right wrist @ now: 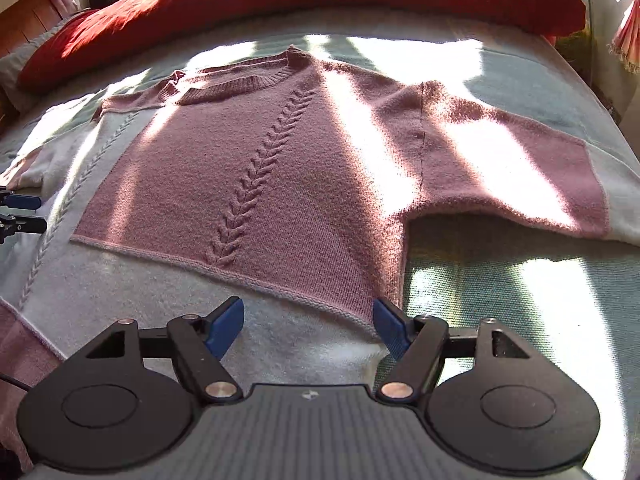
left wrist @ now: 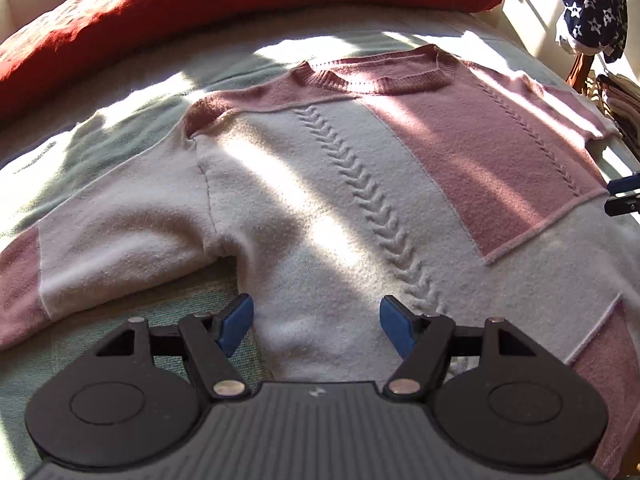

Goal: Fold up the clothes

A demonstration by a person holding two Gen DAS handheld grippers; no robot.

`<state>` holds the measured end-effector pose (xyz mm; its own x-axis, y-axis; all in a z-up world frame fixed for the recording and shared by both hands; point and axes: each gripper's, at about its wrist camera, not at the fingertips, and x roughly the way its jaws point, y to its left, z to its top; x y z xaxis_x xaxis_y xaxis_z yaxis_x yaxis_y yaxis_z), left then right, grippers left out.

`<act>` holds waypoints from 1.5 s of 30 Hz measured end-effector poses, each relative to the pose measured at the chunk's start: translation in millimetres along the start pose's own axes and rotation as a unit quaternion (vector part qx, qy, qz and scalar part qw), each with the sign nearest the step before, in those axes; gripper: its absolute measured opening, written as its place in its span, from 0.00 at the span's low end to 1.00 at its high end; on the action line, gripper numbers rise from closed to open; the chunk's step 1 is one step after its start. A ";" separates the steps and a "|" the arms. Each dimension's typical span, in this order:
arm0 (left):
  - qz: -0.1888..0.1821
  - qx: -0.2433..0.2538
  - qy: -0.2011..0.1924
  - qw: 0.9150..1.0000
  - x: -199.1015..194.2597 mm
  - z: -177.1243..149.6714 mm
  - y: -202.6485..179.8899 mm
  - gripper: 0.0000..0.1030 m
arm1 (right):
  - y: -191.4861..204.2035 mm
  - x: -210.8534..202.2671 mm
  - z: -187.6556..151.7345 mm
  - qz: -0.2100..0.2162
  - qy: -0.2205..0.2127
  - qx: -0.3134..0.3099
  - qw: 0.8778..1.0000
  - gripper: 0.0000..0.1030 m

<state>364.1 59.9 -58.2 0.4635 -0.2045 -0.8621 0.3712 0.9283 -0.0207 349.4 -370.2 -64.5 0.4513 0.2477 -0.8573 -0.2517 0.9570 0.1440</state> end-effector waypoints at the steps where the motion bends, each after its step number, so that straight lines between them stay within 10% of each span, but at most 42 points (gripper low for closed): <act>1: -0.003 0.009 -0.002 1.000 -7.3 0.5 -7.0 0.67 | 5.2 -5.5 -0.1 -0.002 0.004 -0.001 1.000 0.73; 9: -0.051 0.150 0.006 0.987 -17.8 -41.4 -89.1 0.70 | 79.9 -2.3 -23.0 0.046 0.013 -0.085 0.995 0.74; 21: -0.009 0.104 0.076 0.992 -75.6 -120.5 -81.2 0.76 | 85.8 -44.7 -110.0 0.006 0.110 -0.129 0.985 0.90; 31: -0.071 0.123 0.119 0.983 -72.4 -152.8 -76.6 0.77 | 162.4 -22.3 -79.4 0.137 0.051 -0.211 0.967 0.90; 36: -0.033 0.101 0.141 0.984 -97.4 -155.8 -64.6 0.76 | 174.7 -27.1 -92.0 0.149 0.064 -0.252 0.954 0.90; 45: 0.042 0.071 0.101 0.991 -92.7 -134.1 -48.4 0.76 | 248.7 -4.9 -93.6 0.144 -0.045 -0.372 0.916 0.90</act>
<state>195.2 75.5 -45.1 0.3323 -0.0487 -0.9419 0.4536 0.8838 0.1143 204.3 -147.5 -70.7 0.3337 0.5171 -0.7882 -0.8705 0.4898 -0.0472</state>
